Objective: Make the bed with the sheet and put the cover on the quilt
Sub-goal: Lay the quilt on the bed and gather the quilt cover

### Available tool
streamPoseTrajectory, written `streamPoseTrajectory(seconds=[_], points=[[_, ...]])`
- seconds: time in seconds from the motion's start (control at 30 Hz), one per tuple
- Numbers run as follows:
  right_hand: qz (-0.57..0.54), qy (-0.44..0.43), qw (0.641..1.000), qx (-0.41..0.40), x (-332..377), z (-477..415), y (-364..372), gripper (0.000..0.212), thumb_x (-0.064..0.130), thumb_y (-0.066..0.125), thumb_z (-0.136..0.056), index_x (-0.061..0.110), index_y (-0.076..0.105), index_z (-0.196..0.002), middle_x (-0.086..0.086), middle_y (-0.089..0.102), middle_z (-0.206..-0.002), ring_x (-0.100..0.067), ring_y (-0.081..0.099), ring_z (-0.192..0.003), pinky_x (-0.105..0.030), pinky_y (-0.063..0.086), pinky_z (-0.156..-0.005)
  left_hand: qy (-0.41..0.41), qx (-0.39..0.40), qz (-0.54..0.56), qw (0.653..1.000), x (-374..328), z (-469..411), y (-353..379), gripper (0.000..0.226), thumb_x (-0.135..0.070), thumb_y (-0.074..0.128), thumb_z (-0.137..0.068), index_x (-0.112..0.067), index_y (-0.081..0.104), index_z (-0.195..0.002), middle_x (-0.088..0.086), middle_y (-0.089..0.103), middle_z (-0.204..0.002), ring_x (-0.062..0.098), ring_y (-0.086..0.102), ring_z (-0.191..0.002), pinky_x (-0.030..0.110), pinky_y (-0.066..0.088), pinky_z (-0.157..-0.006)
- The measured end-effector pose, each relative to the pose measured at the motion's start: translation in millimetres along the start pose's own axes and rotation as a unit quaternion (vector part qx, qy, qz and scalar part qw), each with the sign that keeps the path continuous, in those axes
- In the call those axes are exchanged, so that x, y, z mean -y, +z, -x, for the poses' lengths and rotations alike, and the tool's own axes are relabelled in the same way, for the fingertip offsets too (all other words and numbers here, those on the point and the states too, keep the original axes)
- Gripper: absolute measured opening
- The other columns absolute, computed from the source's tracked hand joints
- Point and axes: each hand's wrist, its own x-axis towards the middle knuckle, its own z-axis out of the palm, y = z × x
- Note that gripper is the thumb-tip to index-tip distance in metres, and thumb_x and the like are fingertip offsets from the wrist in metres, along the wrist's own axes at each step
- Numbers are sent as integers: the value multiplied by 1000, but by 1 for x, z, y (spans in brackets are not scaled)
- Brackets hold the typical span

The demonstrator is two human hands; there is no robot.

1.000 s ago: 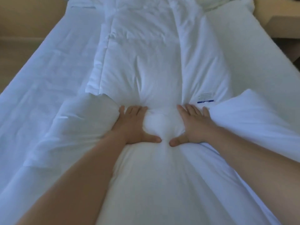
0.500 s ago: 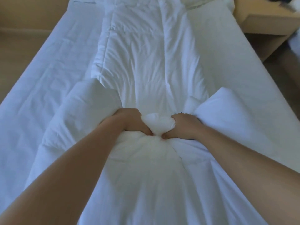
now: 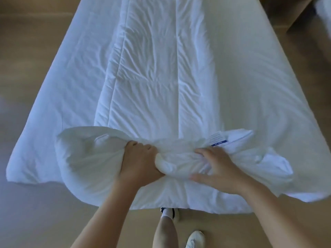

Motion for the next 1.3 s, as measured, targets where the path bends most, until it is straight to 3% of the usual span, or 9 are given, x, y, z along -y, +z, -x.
streamPoseTrajectory(seconds=[0.17, 0.27, 0.37, 0.5, 0.7, 0.8, 0.97, 1.17, 1.3], points=[[-5, 177, 908, -379, 9, 14, 7, 95, 66, 61, -73, 13, 29, -144, -14, 25, -149, -33, 21, -137, -52, 21, -107, -25, -131, 23, 991, -14, 54, 8, 42, -55, 66, -57, -16, 51, -59, -1, 50, -55, 25, 52, -55, 39, 34, -79], [-168, 324, 873, -323, 15, -1, 18, 119, 52, 74, -71, 18, -8, -151, -14, -2, -157, -36, 13, -142, -50, 19, -112, -19, -1, 40, 999, -24, 70, -12, 57, -64, 67, -57, -15, 58, -87, -2, 57, -81, 26, 59, -79, 37, 30, -89], [-218, 354, 866, -277, 12, -14, 34, 88, 25, 69, -77, 6, 18, -146, -20, 36, -140, -37, 47, -120, -41, 43, -97, -58, 238, 78, 966, -15, 70, -39, 92, -83, 57, -59, -21, 43, -126, -2, 52, -121, 21, 51, -113, 35, 32, -96], [-44, 209, 961, -176, 51, 0, 62, 28, 16, 56, -84, 9, 54, -111, -7, 58, -110, -29, 56, -103, -31, 42, -84, -139, 124, 303, 935, -18, 45, -48, 92, -76, 54, -70, -20, 32, -140, 1, 47, -135, 21, 49, -121, 32, 38, -93], [-147, 68, 983, -82, 119, 73, 137, 29, 13, 51, -71, 27, 41, -93, 13, 47, -74, -10, 46, -67, -21, 36, -59, -244, 400, 494, 732, -14, 36, 6, 65, -64, 63, -75, -11, 59, -114, 7, 62, -115, 23, 58, -101, 33, 45, -90], [-218, 74, 973, -18, 112, 107, 162, 35, 40, 58, -68, 34, 43, -98, 12, 49, -80, -8, 50, -72, -14, 41, -67, -192, 448, 448, 750, -9, 57, 45, 24, -32, 67, -81, -11, 57, -85, 5, 58, -82, 18, 55, -70, 26, 45, -63], [-314, 331, 845, -277, 63, 92, 157, 100, 70, 65, -55, 18, 31, -134, 2, 49, -108, -15, 51, -103, -32, 45, -90, -96, 342, 350, 867, -17, 134, 64, 21, -30, 42, -97, -13, 49, -88, 7, 57, -89, 27, 55, -87, 30, 38, -68], [-452, 387, 780, -193, 63, 18, 163, 83, 13, 60, -84, 23, 10, -150, -6, 54, -128, -26, 54, -109, -29, 43, -87, -146, 391, 343, 841, -7, 170, 49, 19, -38, 55, -88, -20, 48, -87, -5, 51, -81, 16, 48, -78, 25, 35, -62], [-425, 308, 823, -215, 99, 1, 177, 68, 10, 48, -86, 26, 21, -147, 9, 50, -95, -25, 55, -97, -28, 41, -84, -203, 392, 384, 811, 7, 140, 61, 101, -44, 74, -66, -25, 16, -146, -3, 49, -132, 18, 50, -118, 25, 38, -82]])
